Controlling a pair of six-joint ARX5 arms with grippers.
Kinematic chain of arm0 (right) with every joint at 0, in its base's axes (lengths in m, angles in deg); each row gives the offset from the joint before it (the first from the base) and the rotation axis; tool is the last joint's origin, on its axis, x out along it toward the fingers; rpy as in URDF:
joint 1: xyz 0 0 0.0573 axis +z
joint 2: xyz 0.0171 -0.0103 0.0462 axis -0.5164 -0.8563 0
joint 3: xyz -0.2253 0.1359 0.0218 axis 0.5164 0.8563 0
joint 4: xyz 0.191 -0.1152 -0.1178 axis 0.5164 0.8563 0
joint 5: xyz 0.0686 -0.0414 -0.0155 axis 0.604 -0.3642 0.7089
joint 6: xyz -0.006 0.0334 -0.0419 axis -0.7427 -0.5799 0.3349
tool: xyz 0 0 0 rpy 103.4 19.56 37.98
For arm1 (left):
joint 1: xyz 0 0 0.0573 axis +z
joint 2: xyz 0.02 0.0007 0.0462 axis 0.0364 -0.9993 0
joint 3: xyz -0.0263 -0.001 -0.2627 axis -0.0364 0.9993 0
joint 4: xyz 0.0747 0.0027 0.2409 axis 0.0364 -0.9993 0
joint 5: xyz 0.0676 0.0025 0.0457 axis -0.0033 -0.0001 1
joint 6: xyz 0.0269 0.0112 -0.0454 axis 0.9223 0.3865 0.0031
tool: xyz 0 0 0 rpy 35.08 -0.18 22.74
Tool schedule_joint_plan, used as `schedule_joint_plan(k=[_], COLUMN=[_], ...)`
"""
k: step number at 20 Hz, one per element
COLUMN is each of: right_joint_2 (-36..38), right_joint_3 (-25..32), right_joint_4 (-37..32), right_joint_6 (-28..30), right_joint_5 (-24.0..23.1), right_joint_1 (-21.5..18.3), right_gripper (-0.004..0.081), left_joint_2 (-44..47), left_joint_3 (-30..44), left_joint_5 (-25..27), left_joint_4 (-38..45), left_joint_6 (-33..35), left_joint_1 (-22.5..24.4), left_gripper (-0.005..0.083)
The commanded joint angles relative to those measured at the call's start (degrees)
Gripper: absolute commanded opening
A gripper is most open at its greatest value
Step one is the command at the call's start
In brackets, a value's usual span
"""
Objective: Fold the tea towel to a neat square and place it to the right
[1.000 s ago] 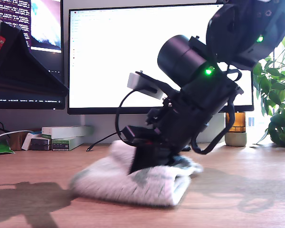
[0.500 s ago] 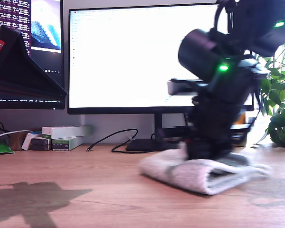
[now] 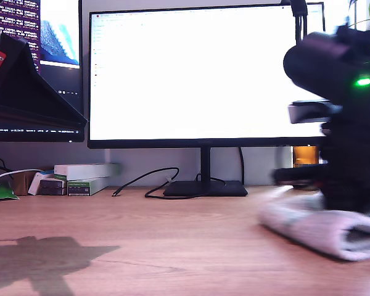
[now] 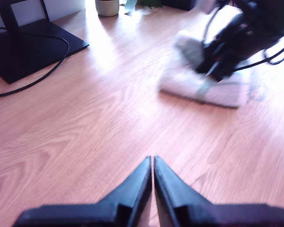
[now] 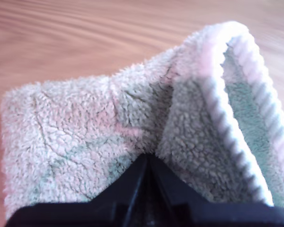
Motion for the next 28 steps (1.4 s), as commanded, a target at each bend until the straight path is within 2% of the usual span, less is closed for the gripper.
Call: schedule_joint_plan(k=[1,5,8,15,20,28], right_joint_2=[-3.21,1.25,3.08,7.37,13.14,16.66], right_joint_3=[8.35,8.59,8.61,8.41,7.13,4.13], right_joint_4=[8.72,19.61,25.33,24.50,23.69,16.15], right_joint_6=[-1.75,-3.21,-5.66,-7.28,-5.27,-1.92], right_joint_5=[-0.28,-3.87,-4.46,-5.79,-7.48,-8.26], right_joint_1=[-1.79,-2.03,-3.28,-3.91,-3.93,-3.93], right_gripper=[-0.0013,-0.0013,-0.0013,-0.0013,-0.0013,-0.0013], left_joint_2=[-0.22,-0.20,-0.15,-0.15,-0.15,-0.15], left_joint_3=[0.44,0.39,0.39,0.39,0.39,0.39], left_joint_5=[-0.04,-0.96,-1.79,-4.72,-4.76,-4.76], left_joint_4=[0.59,1.51,1.68,1.66,1.68,1.70], left_joint_6=[-0.22,-0.52,-1.03,-1.75,-1.77,-1.77], left_joint_1=[-0.09,-0.09,-0.09,-0.09,-0.09,-0.09], left_gripper=[-0.0019,-0.0019,-0.0019,-0.0019,-0.0019,-0.0019])
